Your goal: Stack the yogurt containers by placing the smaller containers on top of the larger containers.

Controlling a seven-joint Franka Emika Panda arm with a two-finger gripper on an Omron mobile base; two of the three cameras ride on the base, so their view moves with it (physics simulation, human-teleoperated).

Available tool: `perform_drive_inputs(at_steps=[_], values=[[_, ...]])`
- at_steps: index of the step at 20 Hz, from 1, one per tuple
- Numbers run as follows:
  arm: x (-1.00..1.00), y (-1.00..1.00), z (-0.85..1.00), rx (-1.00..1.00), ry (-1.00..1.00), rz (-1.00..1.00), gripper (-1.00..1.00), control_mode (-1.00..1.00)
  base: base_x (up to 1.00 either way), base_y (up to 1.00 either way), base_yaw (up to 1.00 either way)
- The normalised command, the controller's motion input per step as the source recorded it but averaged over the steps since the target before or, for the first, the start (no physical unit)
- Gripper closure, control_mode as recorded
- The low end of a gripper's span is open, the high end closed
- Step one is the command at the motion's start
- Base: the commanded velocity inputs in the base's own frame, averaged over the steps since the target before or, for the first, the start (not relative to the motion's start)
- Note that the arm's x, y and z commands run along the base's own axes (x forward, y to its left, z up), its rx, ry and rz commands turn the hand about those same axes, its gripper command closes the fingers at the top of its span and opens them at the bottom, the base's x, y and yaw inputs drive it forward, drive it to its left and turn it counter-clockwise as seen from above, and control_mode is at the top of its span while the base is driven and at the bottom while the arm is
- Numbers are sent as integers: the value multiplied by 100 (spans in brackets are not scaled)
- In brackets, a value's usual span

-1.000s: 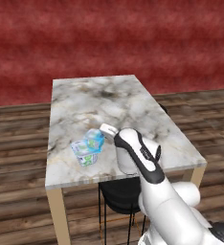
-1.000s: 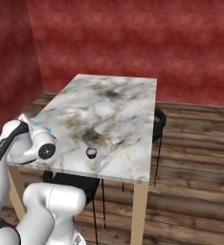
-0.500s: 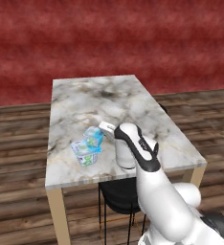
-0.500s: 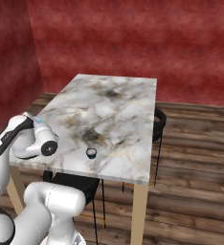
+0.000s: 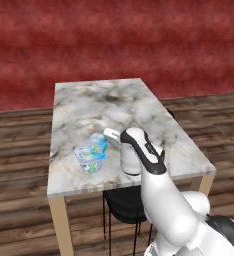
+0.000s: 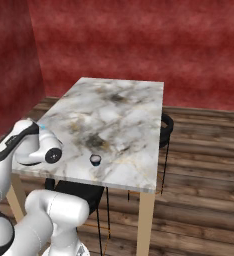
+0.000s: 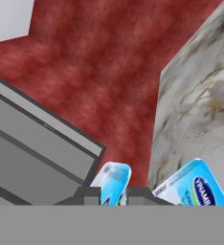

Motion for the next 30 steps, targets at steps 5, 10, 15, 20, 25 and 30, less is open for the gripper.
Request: perform_drive_inputs(at_steps=[5, 10, 15, 20, 25, 30], values=[[0, 14, -7, 0, 0, 0, 100, -100, 0, 0, 0], [2, 23, -7, 0, 0, 0, 100, -100, 0, 0, 0], [12, 9, -3, 0, 0, 0, 100, -100, 0, 0, 0], [9, 0, -4, 0, 0, 0, 100, -100, 0, 0, 0], [2, 0, -4, 0, 0, 0, 100, -100, 0, 0, 0], [0, 0, -4, 0, 0, 0, 100, -100, 0, 0, 0]])
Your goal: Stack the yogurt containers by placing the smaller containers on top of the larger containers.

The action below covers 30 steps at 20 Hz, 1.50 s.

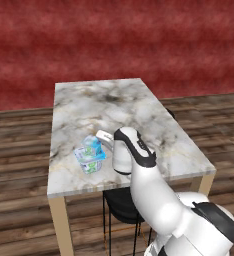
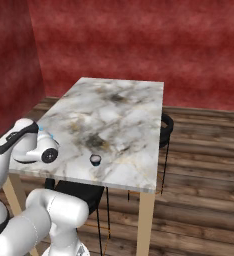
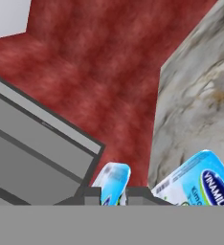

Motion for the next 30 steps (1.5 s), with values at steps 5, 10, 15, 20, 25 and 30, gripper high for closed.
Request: perform_drive_inputs(at_steps=[5, 10, 15, 20, 25, 30], values=[[4, 0, -6, 0, 0, 0, 100, -100, 0, 0, 0], [10, 0, -6, 0, 0, 0, 100, -100, 0, 0, 0], [12, 0, -9, 0, 0, 0, 100, -100, 0, 0, 0], [7, 0, -13, 0, 0, 0, 100, -100, 0, 0, 0], [3, 0, -17, 0, 0, 0, 100, -100, 0, 0, 0], [9, 0, -14, 0, 0, 0, 100, -100, 0, 0, 0]])
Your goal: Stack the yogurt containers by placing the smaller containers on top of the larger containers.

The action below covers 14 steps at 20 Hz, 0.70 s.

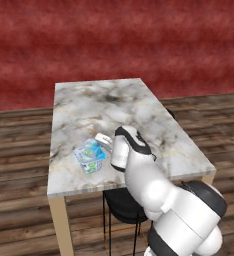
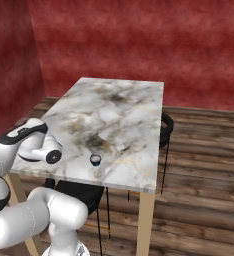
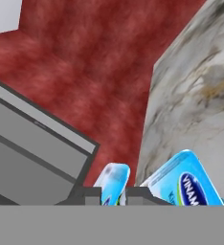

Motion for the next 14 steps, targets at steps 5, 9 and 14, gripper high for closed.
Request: perform_drive_inputs(at_steps=[5, 9, 14], values=[[12, 0, -9, 0, 0, 0, 100, -100, 0, 0, 0], [13, 0, -8, 0, 0, 0, 100, -100, 0, 0, 0], [8, 0, -9, 0, 0, 0, 100, -100, 0, 0, 0]])
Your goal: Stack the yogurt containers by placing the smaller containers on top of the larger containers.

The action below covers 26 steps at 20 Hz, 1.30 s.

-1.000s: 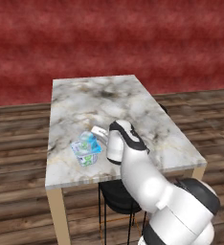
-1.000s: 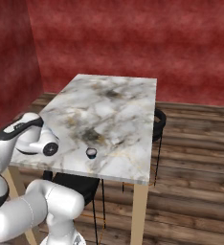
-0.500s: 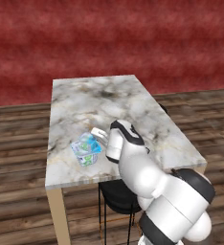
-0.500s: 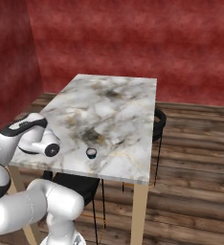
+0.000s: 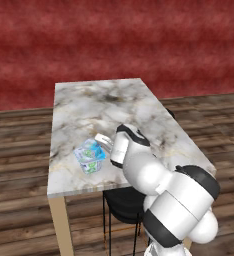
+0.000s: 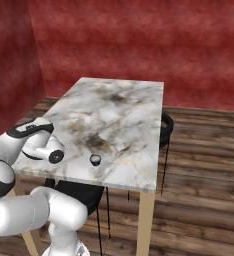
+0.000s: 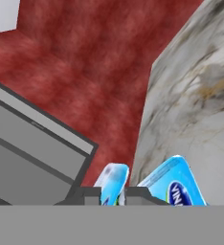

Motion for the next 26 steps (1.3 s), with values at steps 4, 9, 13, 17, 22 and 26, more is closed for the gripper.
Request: perform_drive_inputs(at_steps=[4, 9, 13, 17, 22, 26], values=[[6, 7, -9, 0, 0, -1, 100, -100, 0, 0, 0], [7, 14, -9, 0, 0, -2, 100, -100, 0, 0, 0], [2, 10, -10, 0, 0, -1, 100, -100, 0, 0, 0], [0, 4, -10, 0, 0, 0, 100, -100, 0, 0, 0], [0, 0, -10, 0, 0, 0, 100, -100, 0, 0, 0], [0, 0, -13, 0, 0, 0, 100, -100, 0, 0, 0]])
